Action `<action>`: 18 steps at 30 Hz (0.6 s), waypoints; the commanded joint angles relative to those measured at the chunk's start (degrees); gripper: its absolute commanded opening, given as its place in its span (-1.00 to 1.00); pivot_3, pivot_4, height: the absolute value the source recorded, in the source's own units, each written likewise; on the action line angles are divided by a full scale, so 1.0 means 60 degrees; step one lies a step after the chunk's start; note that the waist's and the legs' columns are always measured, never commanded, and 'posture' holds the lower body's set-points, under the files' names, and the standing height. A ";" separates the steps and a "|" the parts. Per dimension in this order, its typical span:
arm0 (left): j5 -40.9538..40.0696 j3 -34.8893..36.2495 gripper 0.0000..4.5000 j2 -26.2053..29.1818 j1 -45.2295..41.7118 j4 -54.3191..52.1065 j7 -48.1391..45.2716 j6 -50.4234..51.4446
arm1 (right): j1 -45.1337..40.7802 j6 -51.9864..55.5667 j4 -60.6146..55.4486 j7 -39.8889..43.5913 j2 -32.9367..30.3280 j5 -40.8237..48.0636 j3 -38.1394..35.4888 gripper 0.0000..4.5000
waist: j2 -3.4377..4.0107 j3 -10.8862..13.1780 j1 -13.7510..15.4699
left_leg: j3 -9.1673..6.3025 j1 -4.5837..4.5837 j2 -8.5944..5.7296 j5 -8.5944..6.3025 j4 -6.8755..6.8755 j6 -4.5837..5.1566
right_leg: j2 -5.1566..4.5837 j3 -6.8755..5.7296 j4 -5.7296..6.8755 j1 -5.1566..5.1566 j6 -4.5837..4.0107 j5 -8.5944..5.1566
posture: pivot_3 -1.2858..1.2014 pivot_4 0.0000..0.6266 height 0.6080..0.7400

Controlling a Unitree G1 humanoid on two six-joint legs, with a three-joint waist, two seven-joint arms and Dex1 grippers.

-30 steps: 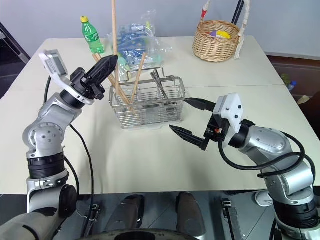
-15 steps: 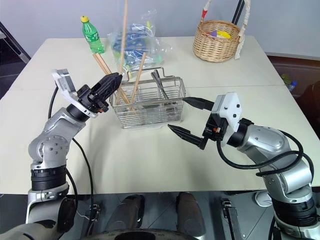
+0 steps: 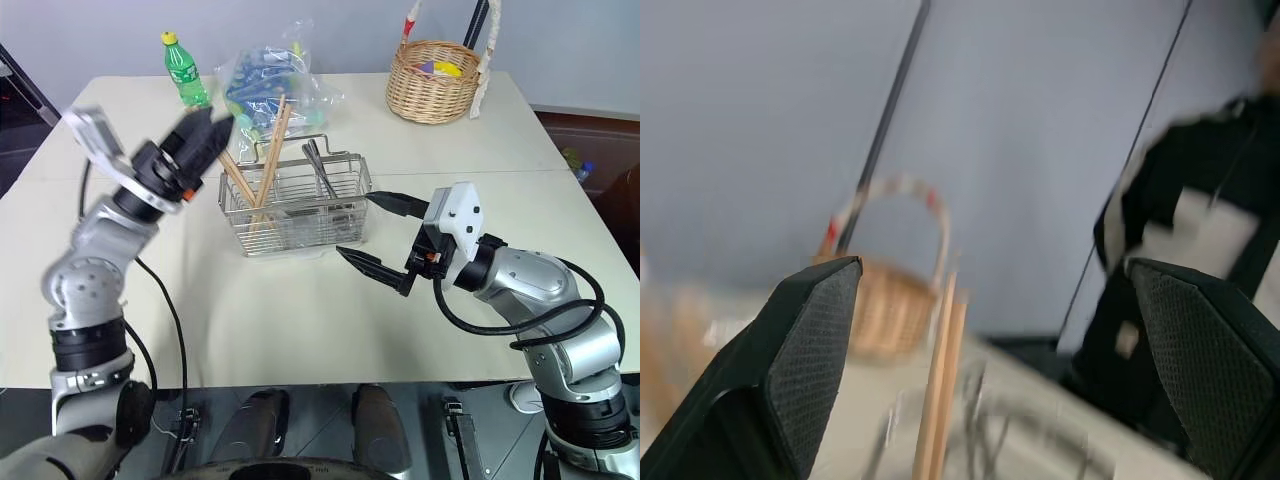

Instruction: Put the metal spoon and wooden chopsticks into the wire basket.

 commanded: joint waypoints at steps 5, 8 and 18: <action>0.0005 0.1186 0.98 0.1753 -0.0406 0.0146 0.0770 0.0150 | -0.0330 -0.0448 0.0856 -0.0199 0.0006 -0.0243 -0.0714 1.00 | 0.0005 0.0000 -0.0023 | 0.0000 0.0003 0.0001 0.0000 -0.0004 0.0000 | 0.0004 0.0001 0.0003 -0.0003 0.0000 0.0000 | 0.03 -0.52 1.00; 0.0570 0.1328 0.98 0.2479 0.0114 0.0320 0.1025 0.0235 | -0.0424 -0.0509 0.1239 -0.0453 0.0039 -0.0322 -0.1054 1.00 | 0.0006 0.0000 -0.0005 | 0.0001 0.0001 0.0000 0.0000 -0.0006 0.0000 | 0.0004 0.0001 0.0001 -0.0003 -0.0001 0.0000 | 0.03 -0.52 1.00; 0.2660 0.1629 0.98 0.2338 0.2676 0.0320 0.1813 -0.0876 | -0.0051 -0.1287 0.2030 -0.1304 0.0685 -0.1031 -0.1549 1.00 | 0.0009 0.0002 0.0014 | 0.0000 -0.0002 0.0002 0.0000 -0.0013 0.0000 | 0.0003 0.0002 -0.0003 -0.0008 -0.0002 -0.0001 | 0.03 -0.52 1.00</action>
